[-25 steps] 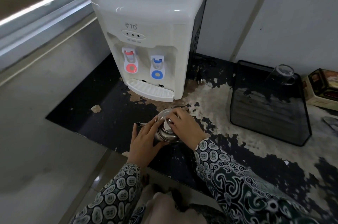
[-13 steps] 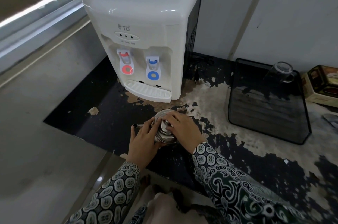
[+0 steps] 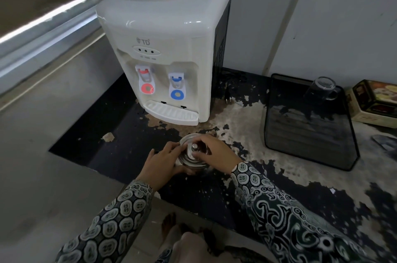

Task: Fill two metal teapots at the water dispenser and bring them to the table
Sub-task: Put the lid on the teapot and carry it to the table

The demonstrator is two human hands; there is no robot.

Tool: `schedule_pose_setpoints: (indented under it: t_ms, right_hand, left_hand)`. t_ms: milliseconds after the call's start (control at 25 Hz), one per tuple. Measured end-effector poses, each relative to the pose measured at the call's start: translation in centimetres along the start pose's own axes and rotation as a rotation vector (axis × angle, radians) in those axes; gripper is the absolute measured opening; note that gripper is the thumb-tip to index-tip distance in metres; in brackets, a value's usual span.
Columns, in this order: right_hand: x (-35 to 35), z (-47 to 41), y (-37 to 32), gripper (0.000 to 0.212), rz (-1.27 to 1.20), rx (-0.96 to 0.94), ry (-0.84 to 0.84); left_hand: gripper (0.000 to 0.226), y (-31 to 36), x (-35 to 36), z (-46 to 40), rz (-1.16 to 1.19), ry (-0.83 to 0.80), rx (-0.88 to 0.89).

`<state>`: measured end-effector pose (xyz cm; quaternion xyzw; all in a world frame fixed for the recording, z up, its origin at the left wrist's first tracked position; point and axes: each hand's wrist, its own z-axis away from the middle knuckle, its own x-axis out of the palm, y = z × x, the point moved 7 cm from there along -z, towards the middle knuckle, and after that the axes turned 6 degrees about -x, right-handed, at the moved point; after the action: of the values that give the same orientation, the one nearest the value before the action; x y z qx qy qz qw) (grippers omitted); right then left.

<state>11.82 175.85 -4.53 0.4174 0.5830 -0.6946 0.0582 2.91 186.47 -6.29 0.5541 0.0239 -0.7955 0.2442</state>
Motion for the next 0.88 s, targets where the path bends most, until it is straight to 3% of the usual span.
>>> schedule_pose_setpoints:
  t_ms: [120, 240, 440, 520, 680, 880]
  right_hand:
    - [-0.1, 0.4, -0.1, 0.026, -0.133, 0.066, 0.001]
    - [-0.3, 0.2, 0.5, 0.030, -0.285, 0.156, -0.002]
    - [-1.3, -0.4, 0.5, 0.026, -0.182, 0.135, -0.045]
    - [-1.3, -0.5, 0.8, 0.025, -0.152, 0.123, 0.014]
    - [-1.5, -0.6, 1.1, 0.020, -0.168, 0.105, 0.101]
    - [-1.1, 0.3, 0.3, 0.014, -0.163, 0.094, 0.149]
  left_hand:
    - [0.063, 0.1, -1.1, -0.9, -0.008, -0.068, 0.062]
    - [0.041, -0.3, -1.9, -1.9, 0.266, -0.135, 0.047]
    - [0.045, -0.5, -3.2, -2.9, 0.415, -0.098, -0.034]
    - [0.044, -0.7, -3.1, -2.7, 0.430, -0.040, -0.016]
    - [0.019, 0.7, -3.7, -1.2, 0.567, 0.255, 0.111]
    - [0.013, 1.7, -3.2, 0.5, 0.652, 0.270, 0.078]
